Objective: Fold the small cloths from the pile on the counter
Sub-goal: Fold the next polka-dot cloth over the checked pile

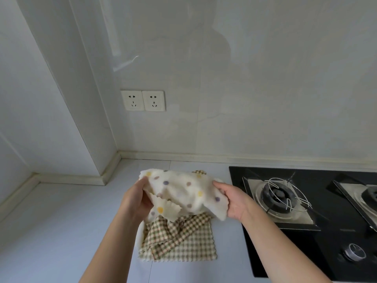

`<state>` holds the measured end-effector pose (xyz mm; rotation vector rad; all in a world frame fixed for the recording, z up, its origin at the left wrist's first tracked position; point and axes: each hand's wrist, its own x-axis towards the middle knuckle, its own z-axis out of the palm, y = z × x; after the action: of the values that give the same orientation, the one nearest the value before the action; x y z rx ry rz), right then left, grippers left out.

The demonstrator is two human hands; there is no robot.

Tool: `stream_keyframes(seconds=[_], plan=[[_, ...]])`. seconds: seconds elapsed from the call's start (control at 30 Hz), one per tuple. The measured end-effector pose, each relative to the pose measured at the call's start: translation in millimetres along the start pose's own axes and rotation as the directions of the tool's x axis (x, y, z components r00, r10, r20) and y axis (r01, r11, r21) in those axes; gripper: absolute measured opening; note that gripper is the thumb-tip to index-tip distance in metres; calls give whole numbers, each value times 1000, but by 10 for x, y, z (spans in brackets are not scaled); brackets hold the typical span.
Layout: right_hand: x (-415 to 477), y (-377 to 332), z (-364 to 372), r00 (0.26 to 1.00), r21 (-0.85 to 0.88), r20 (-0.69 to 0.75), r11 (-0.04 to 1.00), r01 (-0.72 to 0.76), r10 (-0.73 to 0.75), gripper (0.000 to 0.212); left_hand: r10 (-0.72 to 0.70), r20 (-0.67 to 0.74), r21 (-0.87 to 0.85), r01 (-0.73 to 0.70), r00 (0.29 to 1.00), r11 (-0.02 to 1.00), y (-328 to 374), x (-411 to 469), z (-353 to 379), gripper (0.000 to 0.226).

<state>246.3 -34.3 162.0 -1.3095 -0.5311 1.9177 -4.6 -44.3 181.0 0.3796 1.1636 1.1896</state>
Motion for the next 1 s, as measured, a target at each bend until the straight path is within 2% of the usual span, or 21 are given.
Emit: stream_keyframes(seconds=[0.03, 0.1, 0.17, 0.23, 0.3, 0.37, 0.4, 0.47, 0.5, 0.57, 0.63, 0.67, 0.77, 0.83, 0.9, 1.0], plan=[[2, -34, -20, 1000, -44, -23, 999, -7, 6, 24, 9, -5, 49, -9, 1000, 999, 14, 0, -8, 34], [-33, -82, -45, 999, -160, 31, 987, 18, -13, 22, -11, 33, 183, 5, 999, 983, 56, -9, -68, 33], [-69, -129, -79, 991, -260, 120, 962, 84, -54, 19, -84, 186, 343, 15, 979, 939, 138, -44, -144, 31], [-90, -214, -125, 981, -304, 174, 942, 140, -90, 25, -111, 337, 475, -67, 935, 877, 212, -80, -191, 24], [-113, -314, -152, 970, -307, 193, 929, 205, -150, 26, -7, 374, 520, -204, 927, 829, 278, -68, -213, 23], [-135, -430, -193, 956, -275, 177, 921, 277, -235, 28, 126, 354, 540, -313, 927, 781, 355, -30, -272, 36], [-150, -480, -213, 946, -279, 183, 909, 310, -266, 36, 186, 351, 558, -365, 918, 746, 382, -5, -319, 42], [-190, -529, -220, 933, -414, 212, 839, 354, -290, 61, 246, 377, 615, -440, 893, 654, 400, 46, -406, 36], [-204, -533, -211, 931, -520, 214, 772, 364, -295, 66, 256, 396, 635, -465, 882, 617, 389, 42, -425, 39], [-215, -505, -197, 918, -679, 217, 625, 386, -332, 65, 290, 413, 642, -502, 863, 580, 342, 50, -418, 56], [-206, -471, -210, 907, -714, 206, 577, 396, -367, 66, 334, 400, 614, -520, 853, 593, 314, 35, -399, 66], [-207, -462, -215, 897, -723, 201, 558, 407, -394, 66, 367, 378, 611, -527, 850, 591, 312, 50, -408, 66], [-220, -473, -231, 863, -747, 197, 499, 439, -465, 57, 386, 353, 662, -519, 852, 541, 340, 70, -458, 46], [-249, -518, -232, 830, -729, 178, 496, 472, -529, 46, 390, 343, 670, -513, 855, 536, 365, 71, -478, 35], [-282, -561, -227, 810, -679, 171, 528, 510, -562, 39, 425, 348, 640, -543, 836, 545, 383, 48, -467, 43], [-279, -586, -256, 820, -602, 195, 594, 533, -539, 34, 457, 370, 537, -588, 809, 605, 406, 8, -422, 48]])
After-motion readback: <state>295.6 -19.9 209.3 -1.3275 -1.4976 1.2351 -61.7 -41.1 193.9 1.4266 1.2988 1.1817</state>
